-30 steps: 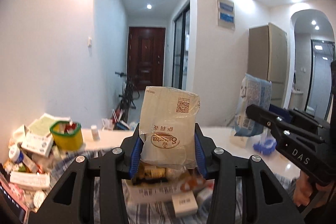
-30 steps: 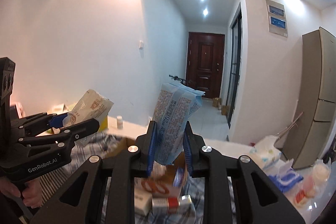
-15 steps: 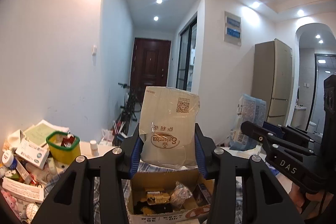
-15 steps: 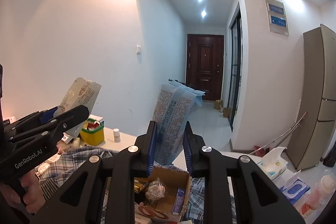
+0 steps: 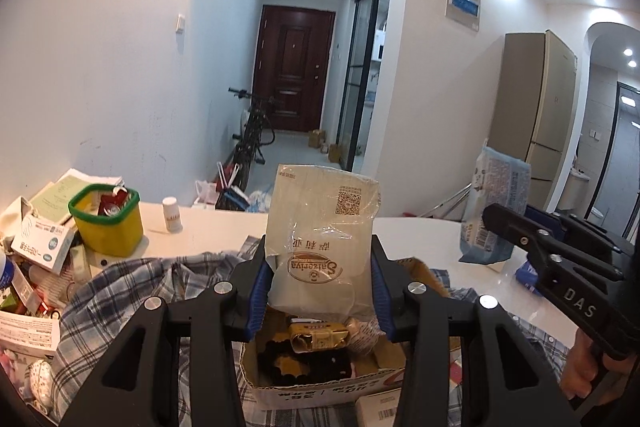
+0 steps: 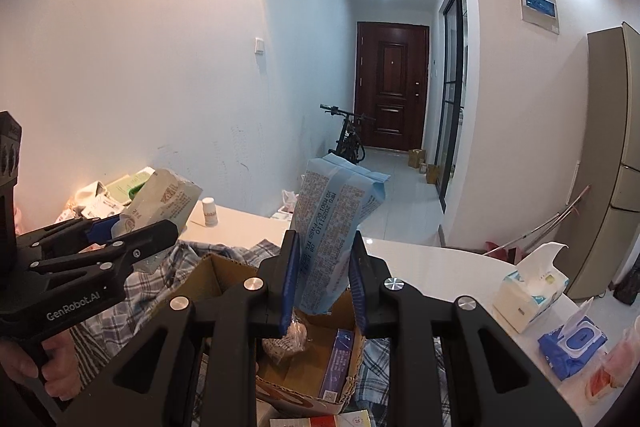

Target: Organize objects

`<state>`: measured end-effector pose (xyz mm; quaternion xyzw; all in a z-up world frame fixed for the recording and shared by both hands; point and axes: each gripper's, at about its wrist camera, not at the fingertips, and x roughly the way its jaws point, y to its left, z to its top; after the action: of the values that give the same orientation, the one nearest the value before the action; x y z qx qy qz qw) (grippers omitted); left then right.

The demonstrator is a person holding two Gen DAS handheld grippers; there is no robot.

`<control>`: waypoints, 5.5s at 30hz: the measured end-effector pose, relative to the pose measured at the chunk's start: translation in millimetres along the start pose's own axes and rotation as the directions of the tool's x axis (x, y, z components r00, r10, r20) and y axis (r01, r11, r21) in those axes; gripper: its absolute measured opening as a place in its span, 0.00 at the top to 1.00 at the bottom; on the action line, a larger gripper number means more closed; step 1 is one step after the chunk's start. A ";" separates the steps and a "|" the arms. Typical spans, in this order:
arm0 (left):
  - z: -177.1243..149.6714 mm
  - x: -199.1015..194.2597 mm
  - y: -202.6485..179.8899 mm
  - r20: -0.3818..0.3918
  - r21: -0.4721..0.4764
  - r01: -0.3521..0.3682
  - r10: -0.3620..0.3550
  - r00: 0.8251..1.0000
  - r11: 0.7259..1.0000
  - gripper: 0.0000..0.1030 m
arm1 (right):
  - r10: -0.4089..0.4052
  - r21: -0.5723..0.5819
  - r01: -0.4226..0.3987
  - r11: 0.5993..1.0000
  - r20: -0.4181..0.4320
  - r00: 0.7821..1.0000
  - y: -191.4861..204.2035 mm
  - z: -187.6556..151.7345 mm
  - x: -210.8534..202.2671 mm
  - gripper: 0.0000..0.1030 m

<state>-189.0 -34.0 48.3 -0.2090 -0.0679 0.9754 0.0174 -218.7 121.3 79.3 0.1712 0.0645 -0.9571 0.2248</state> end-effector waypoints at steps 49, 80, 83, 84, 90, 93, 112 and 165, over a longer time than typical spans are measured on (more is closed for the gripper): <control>-25.8 45.6 21.9 -0.208 -0.112 -0.043 0.018 0.978 0.993 0.21 | -0.025 -0.038 0.017 0.999 -0.214 0.977 7.0 -37.9 59.8 0.78; -0.4 -16.9 0.9 0.020 -0.028 -0.071 0.072 0.997 0.997 0.14 | -0.075 0.025 0.077 0.997 -0.073 0.995 -4.0 -10.2 13.9 0.24; 5.9 -32.3 -3.4 0.057 -0.010 -0.089 0.089 0.994 0.996 0.14 | -0.085 0.015 0.086 0.996 -0.035 0.996 -0.4 -2.7 -2.2 0.20; 8.1 -38.1 -5.1 0.071 0.001 -0.093 0.092 0.993 0.996 0.14 | -0.085 0.015 0.085 0.996 -0.025 0.996 0.3 -0.7 -6.6 0.19; 15.0 -72.2 -9.8 0.136 0.008 -0.086 0.084 0.987 0.996 0.13 | -0.099 0.053 0.097 0.994 0.029 0.995 0.1 6.4 -32.0 0.01; 16.8 -87.2 -11.5 0.162 0.017 -0.077 0.074 0.984 0.997 0.03 | -0.103 0.064 0.100 0.993 0.046 0.994 -0.2 8.2 -42.9 0.01; -0.5 -131.0 -17.4 0.198 0.035 -0.094 0.085 0.976 0.995 0.00 | -0.084 0.067 0.077 0.995 0.113 0.990 8.7 -2.4 -88.8 0.01; -120.3 -47.4 -0.4 -0.121 0.021 -0.073 0.075 0.990 0.997 0.00 | -0.051 0.013 0.054 0.998 -0.209 0.977 3.0 -113.2 -17.7 0.01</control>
<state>-96.5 -21.5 -41.1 -0.2705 -0.0506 0.9613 -0.0129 -168.7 148.5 -20.1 0.2711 0.0833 -0.9400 0.1898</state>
